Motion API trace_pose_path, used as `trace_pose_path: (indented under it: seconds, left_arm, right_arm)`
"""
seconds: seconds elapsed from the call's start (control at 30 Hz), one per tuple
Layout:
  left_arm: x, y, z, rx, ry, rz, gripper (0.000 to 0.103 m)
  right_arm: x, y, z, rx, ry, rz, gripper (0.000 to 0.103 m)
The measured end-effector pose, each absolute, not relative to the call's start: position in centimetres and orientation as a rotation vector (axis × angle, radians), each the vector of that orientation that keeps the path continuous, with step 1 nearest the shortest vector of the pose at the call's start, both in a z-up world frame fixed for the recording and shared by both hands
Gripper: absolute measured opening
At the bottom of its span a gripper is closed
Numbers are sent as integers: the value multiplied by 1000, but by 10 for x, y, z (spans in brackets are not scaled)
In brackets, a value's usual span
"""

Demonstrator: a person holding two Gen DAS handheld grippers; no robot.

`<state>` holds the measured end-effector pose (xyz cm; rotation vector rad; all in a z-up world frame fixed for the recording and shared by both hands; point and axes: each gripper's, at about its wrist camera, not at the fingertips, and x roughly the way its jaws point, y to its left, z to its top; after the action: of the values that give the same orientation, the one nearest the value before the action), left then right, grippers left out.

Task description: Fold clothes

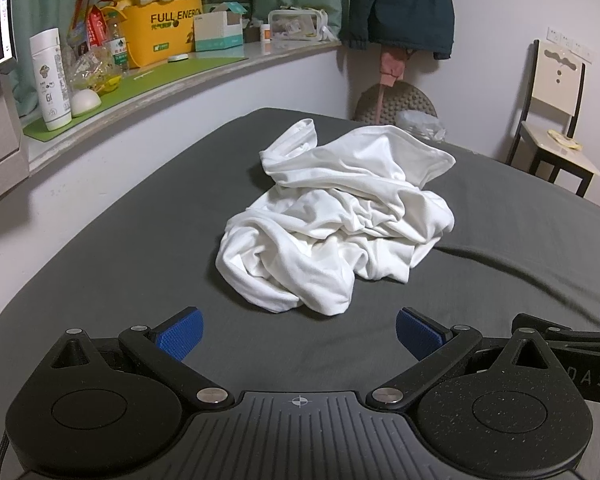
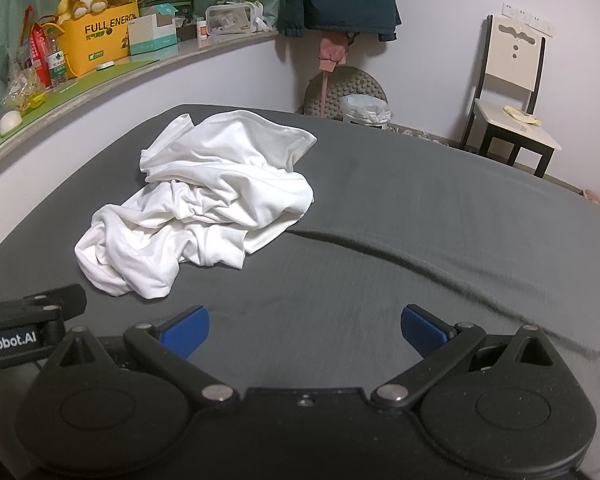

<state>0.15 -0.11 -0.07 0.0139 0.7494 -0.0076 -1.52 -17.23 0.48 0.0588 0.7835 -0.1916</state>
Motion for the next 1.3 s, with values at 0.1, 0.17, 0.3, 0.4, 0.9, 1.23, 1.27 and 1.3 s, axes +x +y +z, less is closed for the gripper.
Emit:
trace_pose_path:
  seconds: [0.1, 0.17, 0.3, 0.4, 0.9, 1.23, 1.27, 1.3]
  left_arm:
    - [2, -1, -1, 13, 750, -8, 103]
    - [1, -1, -1, 13, 749, -8, 103]
    - [1, -2, -1, 15, 750, -9, 103]
    - [0, -2, -1, 15, 749, -6, 103]
    - [2, -4, -2, 20, 755, -9, 103]
    - [3, -6, -3, 24, 758, -9, 103]
    - [3, -6, -3, 24, 759, -9, 103]
    - [3, -6, -3, 24, 759, -9, 103]
  right_arm:
    - [-14, -172, 4, 58, 785, -191, 103]
    - [-14, -173, 4, 58, 787, -193, 103]
    - [-14, -172, 5, 62, 788, -191, 103]
    - [-15, -172, 5, 60, 786, -191, 103]
    - [-15, -173, 3, 67, 790, -192, 103]
    - [-14, -173, 3, 66, 793, -190, 103]
    - [-14, -173, 4, 66, 794, -191, 103]
    - [-14, -174, 4, 67, 795, -192, 103]
